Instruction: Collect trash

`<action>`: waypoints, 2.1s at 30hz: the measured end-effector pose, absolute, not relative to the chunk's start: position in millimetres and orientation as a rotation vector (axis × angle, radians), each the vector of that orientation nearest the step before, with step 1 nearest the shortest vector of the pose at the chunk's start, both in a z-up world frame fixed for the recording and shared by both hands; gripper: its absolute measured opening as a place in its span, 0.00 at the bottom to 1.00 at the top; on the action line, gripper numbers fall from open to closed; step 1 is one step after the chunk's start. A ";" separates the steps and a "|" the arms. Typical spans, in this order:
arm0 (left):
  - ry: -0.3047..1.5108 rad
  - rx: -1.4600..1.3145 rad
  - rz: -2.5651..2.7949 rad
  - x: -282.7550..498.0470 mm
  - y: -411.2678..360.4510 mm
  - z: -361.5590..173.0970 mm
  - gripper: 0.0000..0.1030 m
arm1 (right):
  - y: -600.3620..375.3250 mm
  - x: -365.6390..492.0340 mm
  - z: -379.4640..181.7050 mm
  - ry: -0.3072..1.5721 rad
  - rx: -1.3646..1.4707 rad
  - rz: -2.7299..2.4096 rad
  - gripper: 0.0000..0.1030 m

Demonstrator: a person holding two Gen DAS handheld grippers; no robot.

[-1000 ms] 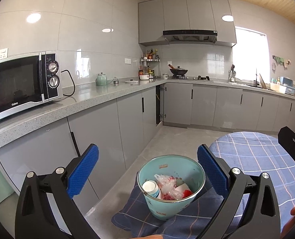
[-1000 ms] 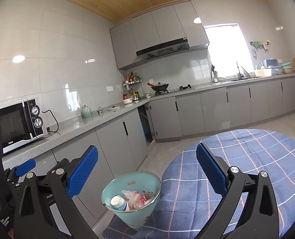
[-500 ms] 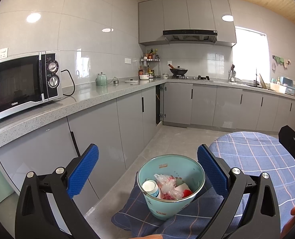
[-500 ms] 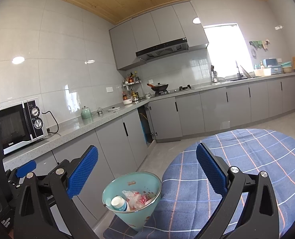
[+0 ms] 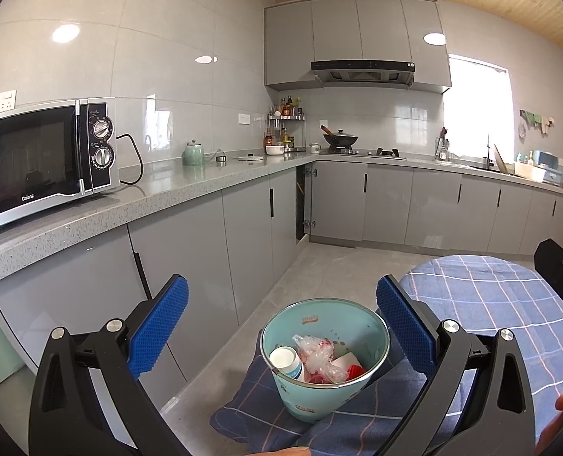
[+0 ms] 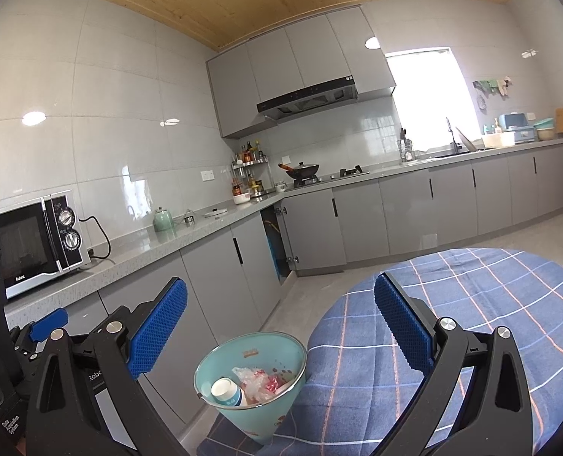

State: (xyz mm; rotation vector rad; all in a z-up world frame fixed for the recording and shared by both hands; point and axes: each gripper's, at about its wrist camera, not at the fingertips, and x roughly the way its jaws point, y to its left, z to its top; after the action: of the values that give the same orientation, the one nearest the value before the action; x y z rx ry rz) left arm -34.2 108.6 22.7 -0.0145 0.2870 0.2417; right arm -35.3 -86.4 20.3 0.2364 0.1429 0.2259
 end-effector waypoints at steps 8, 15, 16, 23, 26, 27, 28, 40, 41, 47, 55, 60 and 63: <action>0.282 -0.023 0.224 -33.3 108.4 22.5 0.95 | -88.4 -36.0 20.8 0.142 0.234 0.224 0.94; 0.292 -0.026 0.229 -31.4 109.8 21.7 0.95 | -88.1 -34.2 22.7 0.151 0.229 0.228 0.94; 0.292 -0.026 0.229 -31.4 110.0 21.7 0.95 | -88.2 -34.5 23.2 0.149 0.228 0.228 0.94; 0.288 -0.027 0.244 -31.7 110.6 22.3 0.95 | -89.3 -34.3 23.7 0.147 0.229 0.225 0.94; 0.286 -0.027 0.250 -31.7 110.6 22.7 0.95 | -89.7 -34.4 23.5 0.146 0.228 0.225 0.94; 0.286 -0.028 0.249 -31.9 110.5 22.8 0.95 | -89.8 -34.4 23.6 0.146 0.228 0.225 0.94; 0.286 -0.029 0.246 -32.0 110.4 22.8 0.95 | -90.2 -34.2 23.8 0.146 0.228 0.225 0.94; 0.287 -0.025 0.243 -31.4 109.3 22.7 0.95 | -90.0 -36.3 22.1 0.148 0.232 0.223 0.94; 0.287 -0.025 0.242 -31.4 109.6 22.8 0.95 | -90.0 -36.3 22.2 0.148 0.233 0.222 0.94; 0.285 -0.022 0.241 -31.7 108.7 22.4 0.95 | -90.1 -36.4 22.6 0.148 0.235 0.222 0.94; 0.290 0.006 0.296 -26.8 106.9 19.8 0.95 | -86.6 -35.9 20.6 0.152 0.232 0.215 0.94; 0.345 -0.049 0.261 -21.2 113.0 15.6 0.95 | -85.1 -35.7 18.9 0.154 0.232 0.210 0.94; 0.353 -0.043 0.260 -20.7 112.4 14.1 0.95 | -84.4 -35.3 18.1 0.157 0.230 0.211 0.94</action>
State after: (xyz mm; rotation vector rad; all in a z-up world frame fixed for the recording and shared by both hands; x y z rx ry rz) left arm -20.7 112.4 14.1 -0.0431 0.3529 0.2598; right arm -35.2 -84.4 18.1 0.2303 0.1571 0.2108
